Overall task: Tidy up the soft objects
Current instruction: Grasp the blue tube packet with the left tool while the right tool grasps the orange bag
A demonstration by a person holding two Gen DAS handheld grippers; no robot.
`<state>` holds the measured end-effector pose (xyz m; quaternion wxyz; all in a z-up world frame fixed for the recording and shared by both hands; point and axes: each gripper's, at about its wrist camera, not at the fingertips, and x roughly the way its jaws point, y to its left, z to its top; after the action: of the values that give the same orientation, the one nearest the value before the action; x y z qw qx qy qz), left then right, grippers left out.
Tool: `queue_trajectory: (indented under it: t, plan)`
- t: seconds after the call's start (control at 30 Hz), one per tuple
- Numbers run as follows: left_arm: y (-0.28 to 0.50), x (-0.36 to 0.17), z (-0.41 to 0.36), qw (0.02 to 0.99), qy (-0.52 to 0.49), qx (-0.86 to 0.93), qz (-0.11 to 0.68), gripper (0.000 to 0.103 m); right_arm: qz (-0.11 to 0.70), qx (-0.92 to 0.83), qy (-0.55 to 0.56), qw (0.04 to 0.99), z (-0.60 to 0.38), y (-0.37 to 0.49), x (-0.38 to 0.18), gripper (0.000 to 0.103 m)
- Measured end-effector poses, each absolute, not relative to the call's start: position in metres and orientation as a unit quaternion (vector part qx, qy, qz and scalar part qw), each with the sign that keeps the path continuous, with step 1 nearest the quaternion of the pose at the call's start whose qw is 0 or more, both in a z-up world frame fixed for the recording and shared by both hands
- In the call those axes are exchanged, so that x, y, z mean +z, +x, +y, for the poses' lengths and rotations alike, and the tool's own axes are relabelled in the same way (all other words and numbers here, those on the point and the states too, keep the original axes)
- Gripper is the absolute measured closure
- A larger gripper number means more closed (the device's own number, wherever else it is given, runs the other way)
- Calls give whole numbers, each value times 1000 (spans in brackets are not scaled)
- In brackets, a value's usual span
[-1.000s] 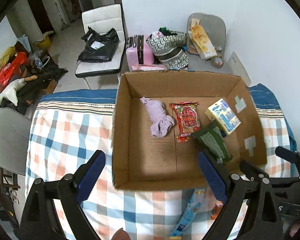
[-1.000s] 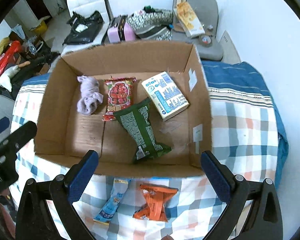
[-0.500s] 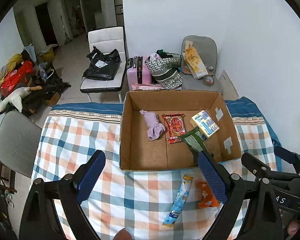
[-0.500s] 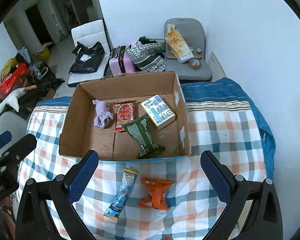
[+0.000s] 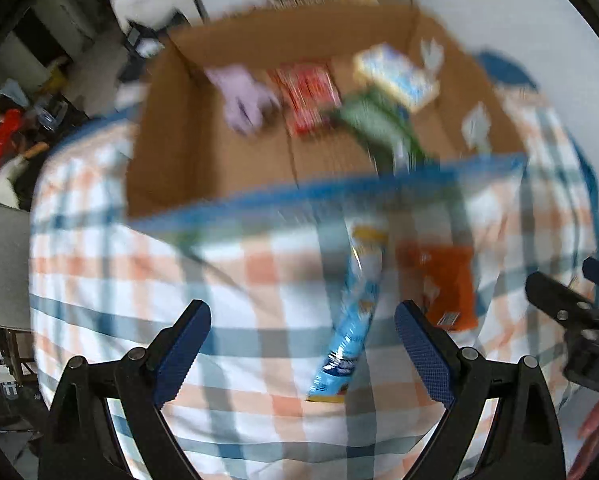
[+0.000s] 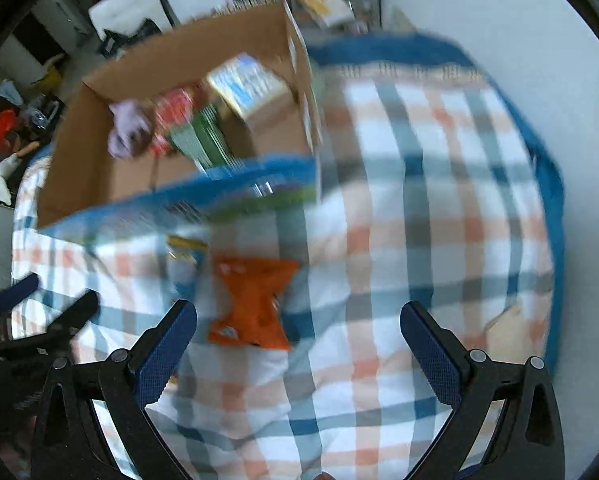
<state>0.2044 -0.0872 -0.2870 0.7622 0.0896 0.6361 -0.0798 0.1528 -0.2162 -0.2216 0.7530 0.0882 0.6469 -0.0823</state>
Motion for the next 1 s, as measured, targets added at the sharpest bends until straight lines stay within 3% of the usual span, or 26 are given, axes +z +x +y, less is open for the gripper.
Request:
queue_trajectory:
  t: [0.17, 0.23, 0.33, 0.4, 0.47, 0.5, 0.77, 0.87, 0.9, 1.0]
  plan:
    - [207, -352, -110, 710, 114, -100, 688, 29, 676, -84, 102, 725, -223, 147, -264, 0]
    - [208, -373, -118, 691, 124, -105, 705, 30, 686, -84, 103, 716, -223, 145, -276, 0]
    - [209, -398, -126, 670, 140, -104, 721, 47, 696, -77, 110, 705, -220, 143, -290, 0]
    - [208, -399, -126, 676, 133, -107, 717, 52, 700, -73, 112, 701, -217, 144, -295, 0]
    - [204, -394, -122, 682, 122, -109, 713, 76, 701, -68, 116, 701, -213, 145, -300, 0]
    - [200, -391, -116, 682, 111, -107, 715, 80, 702, -67, 117, 700, -211, 146, -303, 0]
    - [160, -390, -46, 660, 0, -47, 750, 83, 719, -57, 140, 679, -194, 156, -338, 4]
    - [155, -398, -36, 654, -24, -35, 756, 81, 731, -51, 153, 663, -188, 159, -356, 27]
    - [155, -399, -35, 654, -29, -34, 755, 80, 736, -52, 149, 659, -187, 158, -361, 40]
    - [154, -401, -36, 654, -25, -32, 755, 80, 733, -54, 138, 664, -185, 152, -363, 50]
